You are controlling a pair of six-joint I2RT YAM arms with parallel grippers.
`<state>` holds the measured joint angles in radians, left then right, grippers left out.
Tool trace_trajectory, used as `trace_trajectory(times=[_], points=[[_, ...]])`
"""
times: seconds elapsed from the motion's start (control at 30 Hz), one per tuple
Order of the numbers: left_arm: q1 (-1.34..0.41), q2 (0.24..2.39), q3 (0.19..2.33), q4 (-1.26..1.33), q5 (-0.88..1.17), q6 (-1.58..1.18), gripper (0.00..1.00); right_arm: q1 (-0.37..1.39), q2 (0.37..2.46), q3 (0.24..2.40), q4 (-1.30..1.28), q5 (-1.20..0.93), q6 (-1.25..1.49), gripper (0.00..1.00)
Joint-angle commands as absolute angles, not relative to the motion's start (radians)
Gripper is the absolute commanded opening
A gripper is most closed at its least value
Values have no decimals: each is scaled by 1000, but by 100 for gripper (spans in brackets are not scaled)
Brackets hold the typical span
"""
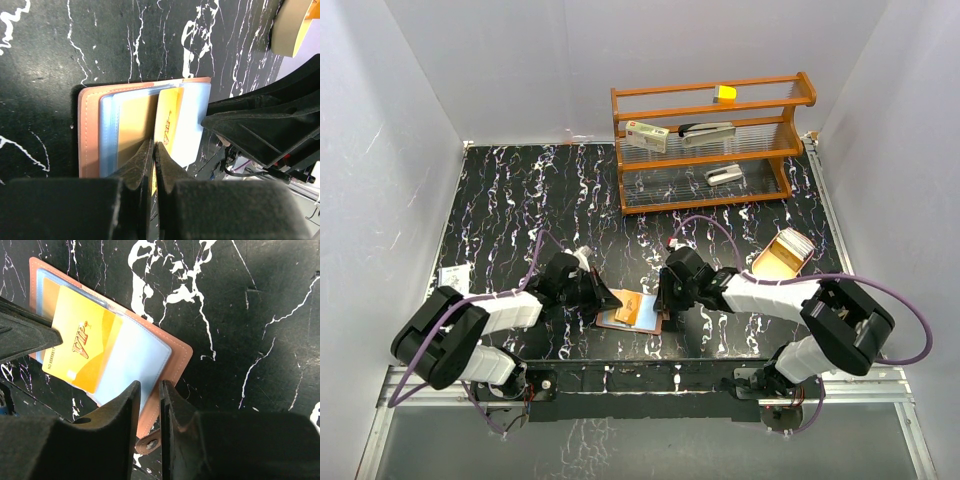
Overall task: Put the credit cards into the card holder
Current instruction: Insert the credit card into the card holder.
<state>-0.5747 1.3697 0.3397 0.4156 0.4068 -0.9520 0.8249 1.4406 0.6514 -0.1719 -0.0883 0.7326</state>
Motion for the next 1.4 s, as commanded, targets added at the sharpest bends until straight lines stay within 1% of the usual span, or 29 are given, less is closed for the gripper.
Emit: trace_trajectory(times=[0.0, 0.43, 0.47, 0.5, 0.53, 0.57, 0.6, 0.73, 0.8, 1.1, 1.37], points=[[-597, 1364, 327, 452, 363, -957, 0, 833, 1408, 628, -142, -61, 755, 20], [-656, 1394, 340, 452, 345, -971, 0, 833, 1403, 618, -120, -60, 773, 19], [-658, 1394, 347, 438, 343, -968, 4, 833, 1399, 629, -135, -59, 768, 20], [-658, 1392, 361, 415, 340, -960, 11, 833, 1388, 642, -167, -52, 764, 21], [-658, 1387, 368, 390, 337, -954, 15, 833, 1382, 657, -191, -44, 758, 22], [-659, 1376, 382, 366, 330, -947, 22, 833, 1365, 670, -213, -32, 752, 23], [-660, 1374, 391, 342, 325, -939, 26, 833, 1351, 681, -229, -26, 750, 23], [-660, 1317, 429, 255, 295, -913, 38, 833, 1301, 692, -257, -43, 762, 22], [-661, 1302, 445, 222, 283, -902, 41, 834, 1286, 685, -254, -56, 772, 22], [-668, 1313, 454, 215, 290, -897, 44, 841, 1328, 644, -195, -65, 785, 18], [-680, 1363, 451, 250, 311, -904, 45, 841, 1371, 599, -145, -42, 784, 17]])
